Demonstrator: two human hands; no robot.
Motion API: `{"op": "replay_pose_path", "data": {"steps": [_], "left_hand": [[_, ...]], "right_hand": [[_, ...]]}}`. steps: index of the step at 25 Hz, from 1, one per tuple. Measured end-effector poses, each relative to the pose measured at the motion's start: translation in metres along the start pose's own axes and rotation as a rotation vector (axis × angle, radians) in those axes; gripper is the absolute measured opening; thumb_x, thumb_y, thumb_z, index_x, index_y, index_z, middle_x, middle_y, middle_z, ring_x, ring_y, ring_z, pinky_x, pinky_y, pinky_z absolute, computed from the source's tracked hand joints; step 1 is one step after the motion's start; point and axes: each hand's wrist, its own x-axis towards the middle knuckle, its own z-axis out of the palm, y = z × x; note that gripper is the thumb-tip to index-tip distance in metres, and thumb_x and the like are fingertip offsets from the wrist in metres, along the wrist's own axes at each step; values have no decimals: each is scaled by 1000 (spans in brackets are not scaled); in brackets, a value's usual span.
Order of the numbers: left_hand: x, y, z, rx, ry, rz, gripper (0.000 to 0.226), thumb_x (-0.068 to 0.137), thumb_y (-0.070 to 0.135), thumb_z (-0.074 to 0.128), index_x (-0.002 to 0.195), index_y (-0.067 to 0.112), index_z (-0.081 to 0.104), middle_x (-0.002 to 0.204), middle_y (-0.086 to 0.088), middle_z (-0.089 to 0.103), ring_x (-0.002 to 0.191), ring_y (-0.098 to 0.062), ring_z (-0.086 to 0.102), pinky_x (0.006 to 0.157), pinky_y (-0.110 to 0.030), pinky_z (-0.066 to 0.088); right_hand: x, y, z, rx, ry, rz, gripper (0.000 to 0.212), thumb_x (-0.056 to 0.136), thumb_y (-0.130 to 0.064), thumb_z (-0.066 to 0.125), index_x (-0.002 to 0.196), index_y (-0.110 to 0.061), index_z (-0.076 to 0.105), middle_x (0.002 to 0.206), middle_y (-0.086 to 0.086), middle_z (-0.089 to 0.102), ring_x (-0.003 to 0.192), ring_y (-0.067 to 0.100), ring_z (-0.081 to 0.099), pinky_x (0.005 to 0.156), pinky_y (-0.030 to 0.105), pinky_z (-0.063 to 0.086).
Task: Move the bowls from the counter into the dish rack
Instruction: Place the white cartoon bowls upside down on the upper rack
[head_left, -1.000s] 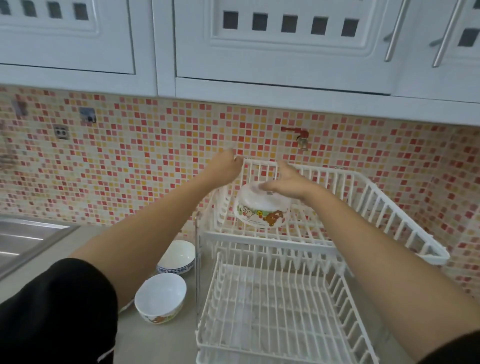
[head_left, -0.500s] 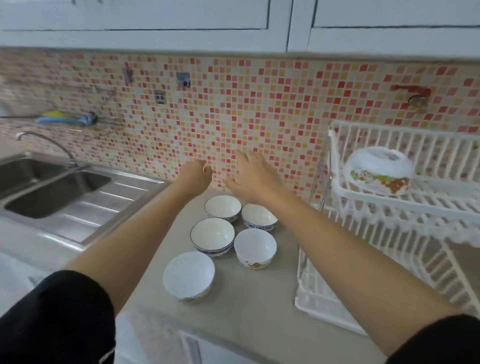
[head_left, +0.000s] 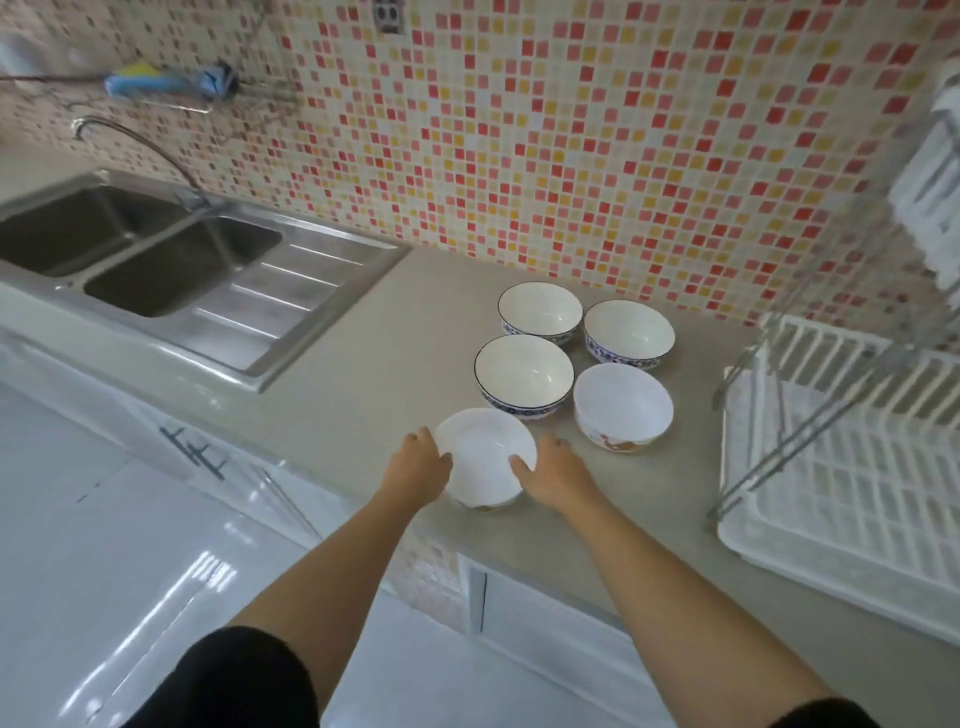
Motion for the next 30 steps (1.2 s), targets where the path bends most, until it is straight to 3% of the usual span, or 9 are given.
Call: {"op": "replay_pose_path", "data": {"steps": [6,8,11,16,18,21,26,29,30], "left_hand": [[-6,-10,-2,-71,26,7,33,87,-3,41,120,-6,45,120,-26,58,103,-44,62,88,-45,52],[-14,-7,-19,-124,84,60,32,84,-4,40,116,-3,46,115,-23,59,95,-43,63,83,-47,55],[-32,15,-53,-235,260,189,31,84,-4,41,114,3,44,113,-18,55,93,-37,56,77,-41,51],[-70,91,-117,-557,477,498,34,86,12,53,119,16,42,116,0,57,97,-28,61,81,-36,50],[-91,129,-138,-795,406,635,27,85,24,48,111,27,43,108,10,56,96,-22,60,82,-35,50],[-128,192,-163,-1125,309,864,26,82,26,42,95,48,47,112,14,52,107,-15,54,90,-31,46],[-174,283,-183,-1138,227,1154,12,83,46,39,89,53,48,126,-14,51,116,-22,54,97,-34,45],[-188,336,-186,-1021,202,1166,33,82,57,32,102,34,45,112,-1,53,103,-9,53,88,-26,41],[-190,354,-182,-974,190,1136,41,84,57,28,107,28,46,112,3,54,103,-7,53,89,-28,40]], "right_hand": [[0,1,24,121,-114,73,50,88,-17,47,135,-2,40,131,22,55,114,39,58,97,42,47],[-10,-3,11,246,-108,41,46,85,-12,46,130,-2,41,125,21,60,101,38,66,86,43,55],[-28,-18,-34,439,23,-78,35,89,-5,48,122,-2,38,121,15,55,93,29,63,55,24,58],[-76,-36,-138,613,307,-301,38,90,-40,57,113,-19,35,108,-8,58,100,23,63,88,41,53],[-100,-43,-184,804,327,-372,37,88,-53,43,111,-25,33,108,-9,51,103,20,59,90,35,50],[-139,-39,-254,991,427,-533,18,92,-49,35,97,-32,34,105,-7,51,99,15,56,83,23,49],[-189,5,-359,845,538,-705,37,73,-57,55,96,-35,36,97,-11,57,83,-2,60,81,19,46],[-197,50,-418,745,607,-657,14,95,-36,49,104,-33,39,93,-23,59,71,-22,58,85,26,39],[-197,69,-433,700,607,-638,19,94,-38,48,110,-34,38,93,-29,62,75,-23,59,86,25,40]]}}
